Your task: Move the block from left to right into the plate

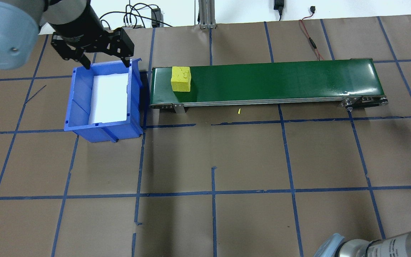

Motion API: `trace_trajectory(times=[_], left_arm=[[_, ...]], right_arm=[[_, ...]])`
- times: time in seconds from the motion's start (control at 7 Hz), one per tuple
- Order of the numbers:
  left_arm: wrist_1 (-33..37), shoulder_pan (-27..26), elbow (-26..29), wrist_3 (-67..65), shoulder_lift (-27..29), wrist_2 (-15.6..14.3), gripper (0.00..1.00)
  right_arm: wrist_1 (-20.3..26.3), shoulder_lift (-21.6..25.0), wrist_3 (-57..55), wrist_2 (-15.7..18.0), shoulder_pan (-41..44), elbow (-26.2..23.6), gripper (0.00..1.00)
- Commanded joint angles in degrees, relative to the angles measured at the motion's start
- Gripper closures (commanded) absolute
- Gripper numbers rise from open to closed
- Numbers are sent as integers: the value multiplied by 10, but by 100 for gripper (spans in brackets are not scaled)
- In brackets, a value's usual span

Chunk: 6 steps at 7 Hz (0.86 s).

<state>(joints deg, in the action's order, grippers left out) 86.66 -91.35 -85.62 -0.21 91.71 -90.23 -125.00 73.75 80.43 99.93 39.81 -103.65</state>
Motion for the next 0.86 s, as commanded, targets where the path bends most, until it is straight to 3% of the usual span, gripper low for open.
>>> trace_trajectory(times=[0.0, 0.14, 0.43, 0.71], left_arm=[[26, 5, -28, 18, -20, 0, 0], [18, 7, -39, 20, -25, 1, 0], [18, 15, -40, 21, -35, -4, 0], [24, 13, -37, 32, -36, -14, 0]], right_arm=[[-87, -69, 60, -61, -86, -40, 30], [-89, -71, 59, -69, -90, -37, 0], [-91, -56, 45, -76, -90, -34, 0], [-67, 0, -24, -102, -45, -30, 0]])
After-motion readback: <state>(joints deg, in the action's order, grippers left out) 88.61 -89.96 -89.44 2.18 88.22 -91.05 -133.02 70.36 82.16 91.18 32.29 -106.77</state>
